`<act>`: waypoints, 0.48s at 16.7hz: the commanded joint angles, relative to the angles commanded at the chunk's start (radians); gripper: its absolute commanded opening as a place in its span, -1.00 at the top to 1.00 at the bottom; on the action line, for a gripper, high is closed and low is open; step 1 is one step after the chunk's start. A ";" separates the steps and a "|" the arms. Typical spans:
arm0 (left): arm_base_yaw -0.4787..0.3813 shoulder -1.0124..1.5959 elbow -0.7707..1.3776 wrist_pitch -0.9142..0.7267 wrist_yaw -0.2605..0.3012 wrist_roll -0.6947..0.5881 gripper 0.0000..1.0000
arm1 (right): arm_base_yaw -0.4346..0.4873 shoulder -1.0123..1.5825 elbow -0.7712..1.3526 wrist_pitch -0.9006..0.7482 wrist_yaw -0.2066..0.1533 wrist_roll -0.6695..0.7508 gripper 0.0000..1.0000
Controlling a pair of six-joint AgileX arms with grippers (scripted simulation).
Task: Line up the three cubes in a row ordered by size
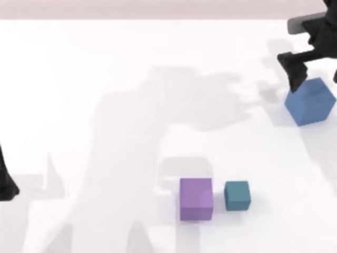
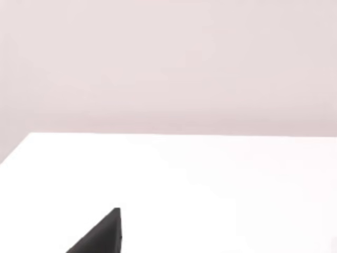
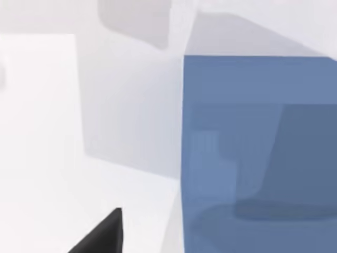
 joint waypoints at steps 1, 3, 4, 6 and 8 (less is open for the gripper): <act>0.000 0.000 0.000 0.000 0.000 0.000 -1.00 | 0.000 0.004 -0.030 0.033 0.000 0.000 -1.00; 0.000 0.000 0.000 0.000 0.000 0.000 -1.00 | 0.000 0.017 -0.100 0.122 0.000 0.000 -1.00; 0.000 0.000 0.000 0.000 0.000 0.000 -1.00 | 0.000 0.024 -0.137 0.170 0.000 0.000 -1.00; 0.000 0.000 0.000 0.000 0.000 0.000 -1.00 | 0.000 0.036 -0.201 0.245 0.000 0.000 -1.00; 0.000 0.000 0.000 0.000 0.000 0.000 -1.00 | 0.000 0.044 -0.233 0.279 0.000 0.000 -1.00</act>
